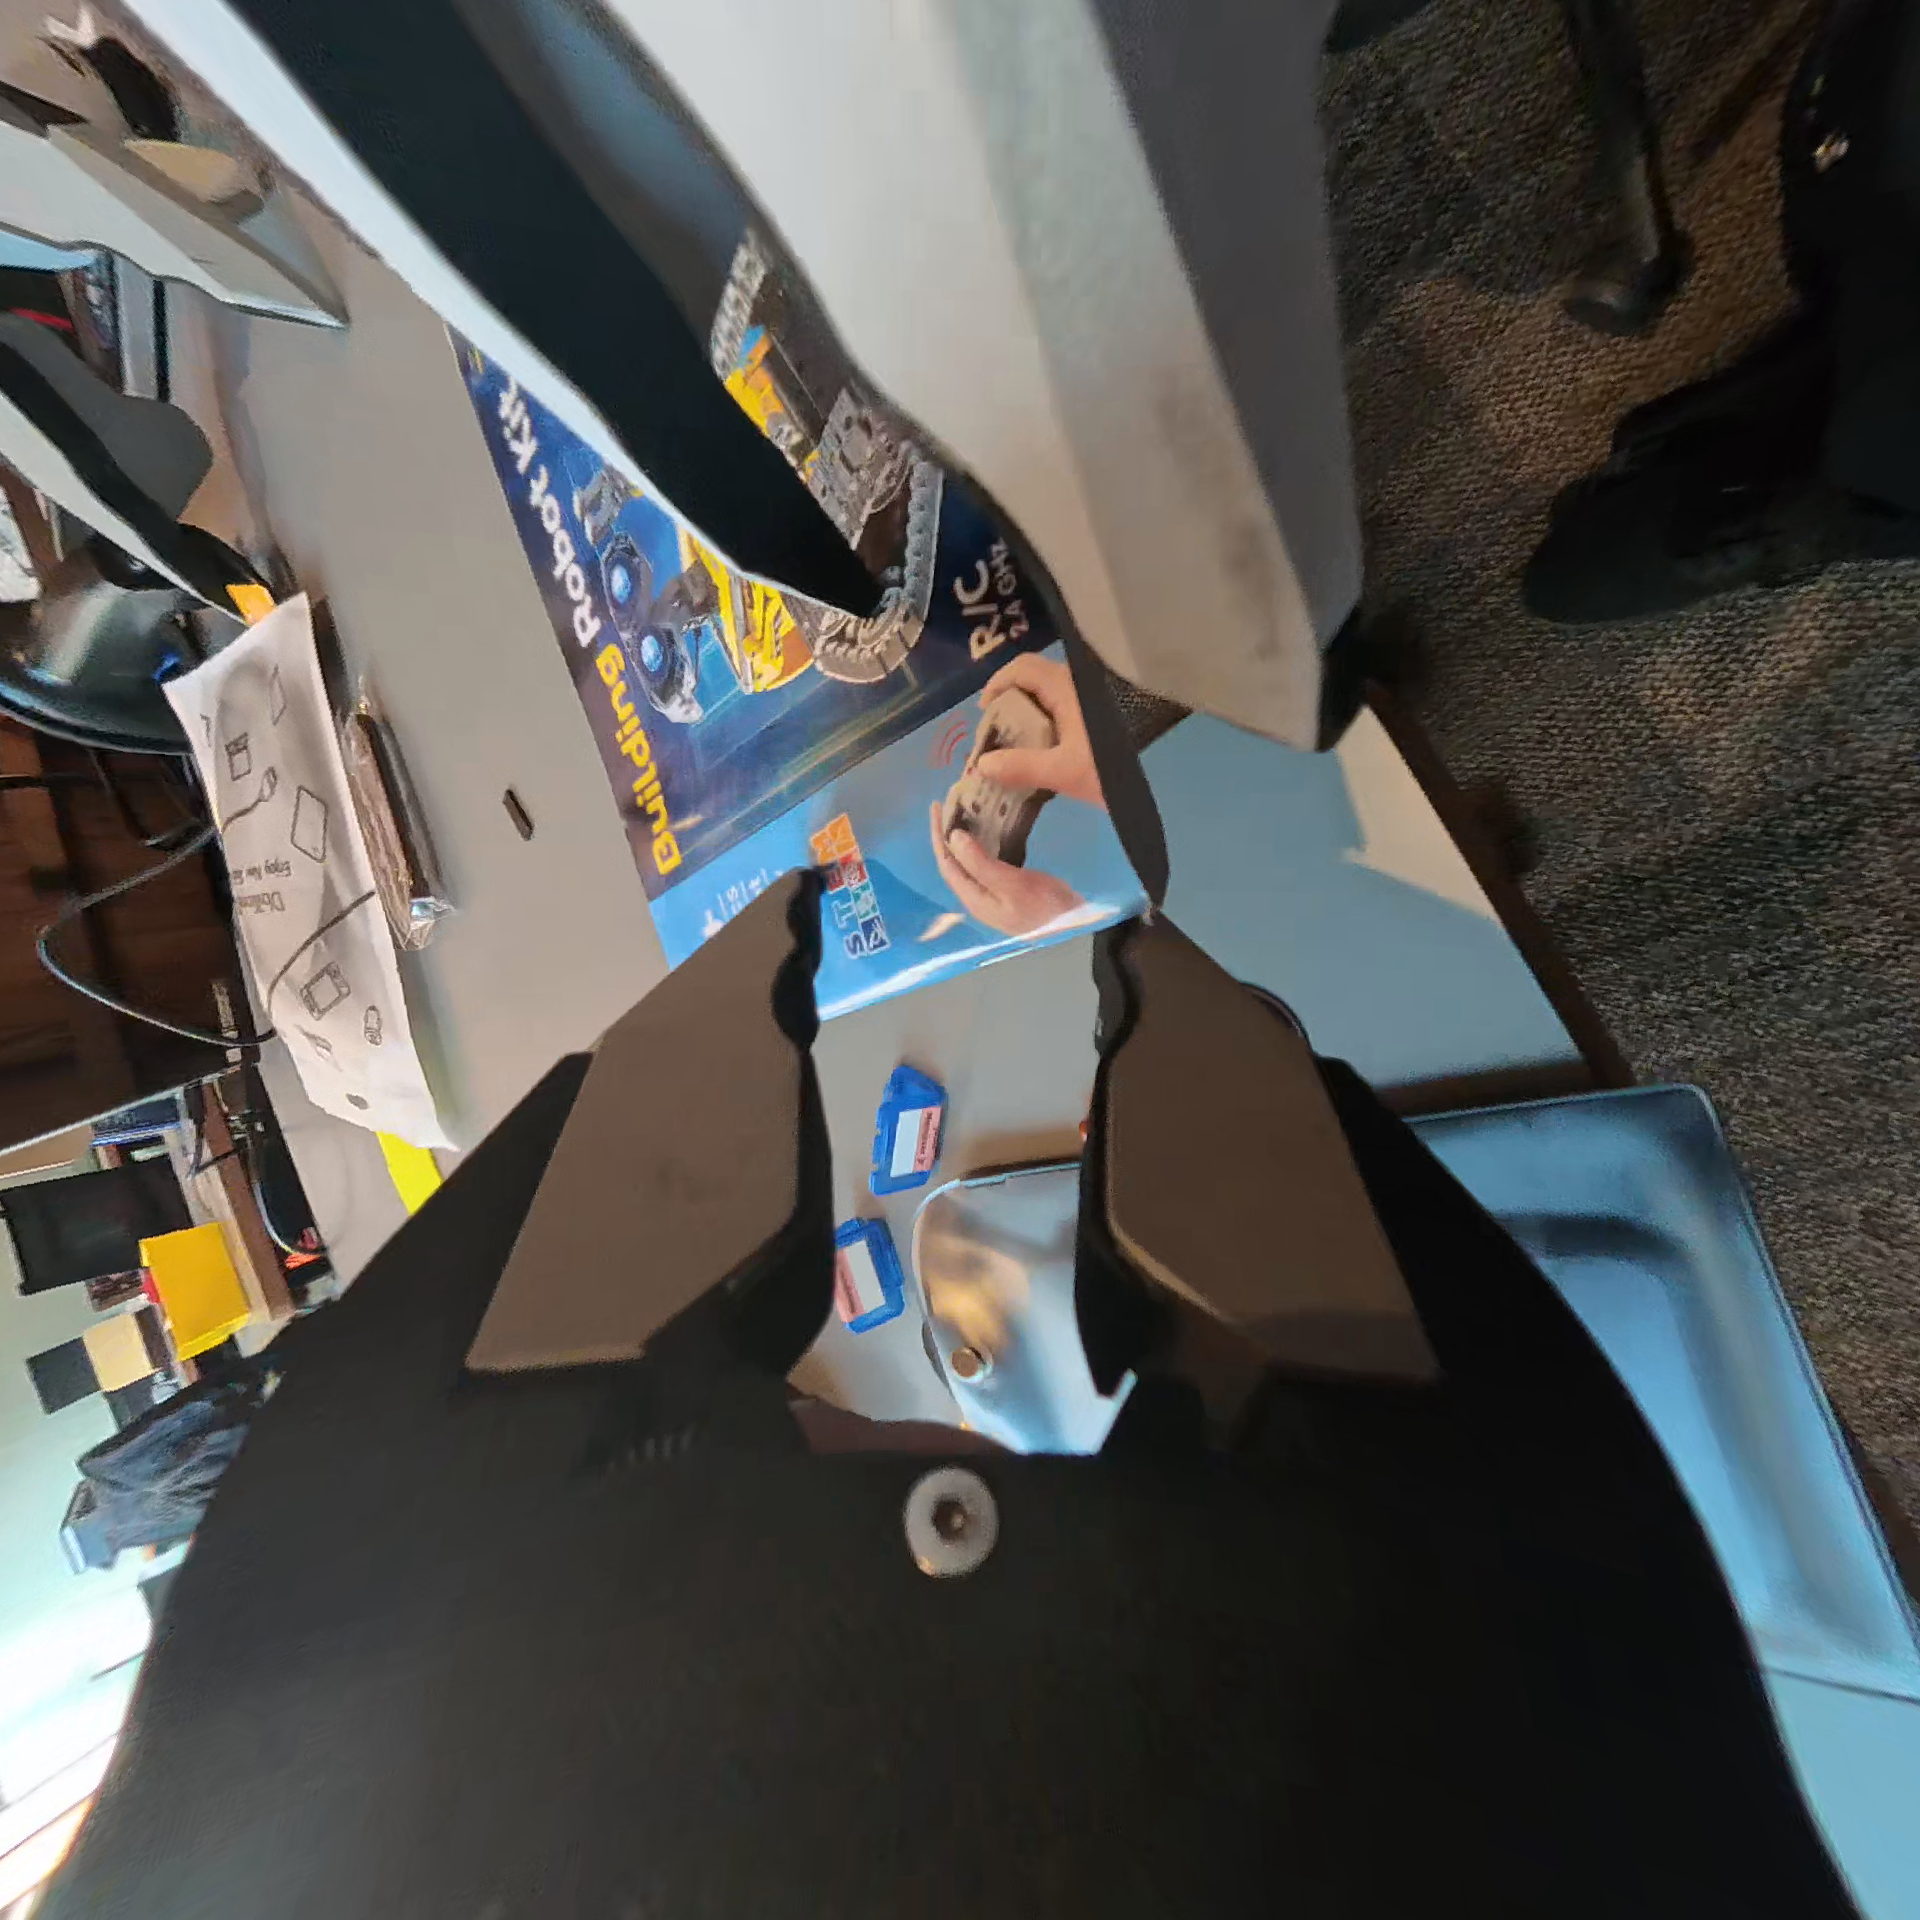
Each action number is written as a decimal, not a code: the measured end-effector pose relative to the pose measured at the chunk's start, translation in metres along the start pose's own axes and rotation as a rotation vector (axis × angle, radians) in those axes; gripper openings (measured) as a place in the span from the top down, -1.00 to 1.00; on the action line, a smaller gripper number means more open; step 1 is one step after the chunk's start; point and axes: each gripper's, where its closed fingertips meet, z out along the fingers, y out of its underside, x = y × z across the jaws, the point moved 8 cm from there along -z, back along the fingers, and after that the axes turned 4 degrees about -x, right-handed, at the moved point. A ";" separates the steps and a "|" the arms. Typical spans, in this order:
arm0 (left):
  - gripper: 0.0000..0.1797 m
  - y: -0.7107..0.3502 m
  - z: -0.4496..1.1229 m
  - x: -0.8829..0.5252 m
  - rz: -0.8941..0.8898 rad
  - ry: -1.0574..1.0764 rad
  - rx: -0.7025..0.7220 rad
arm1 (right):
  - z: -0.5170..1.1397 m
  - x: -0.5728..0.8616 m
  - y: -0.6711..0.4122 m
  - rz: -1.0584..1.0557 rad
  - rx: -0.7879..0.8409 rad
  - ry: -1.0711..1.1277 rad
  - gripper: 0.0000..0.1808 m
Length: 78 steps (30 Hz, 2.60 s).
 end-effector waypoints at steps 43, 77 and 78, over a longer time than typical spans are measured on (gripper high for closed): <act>0.98 -0.021 -0.092 -0.165 -0.442 0.139 0.324 | -0.186 0.011 -0.100 0.026 0.062 0.202 0.53; 0.98 -0.045 -0.155 -0.201 -0.576 -0.098 0.500 | -0.203 0.042 -0.085 0.241 0.127 0.433 0.20; 0.98 -0.045 -0.157 -0.202 -0.574 -0.100 0.506 | -0.204 0.043 -0.085 0.243 0.129 0.432 0.20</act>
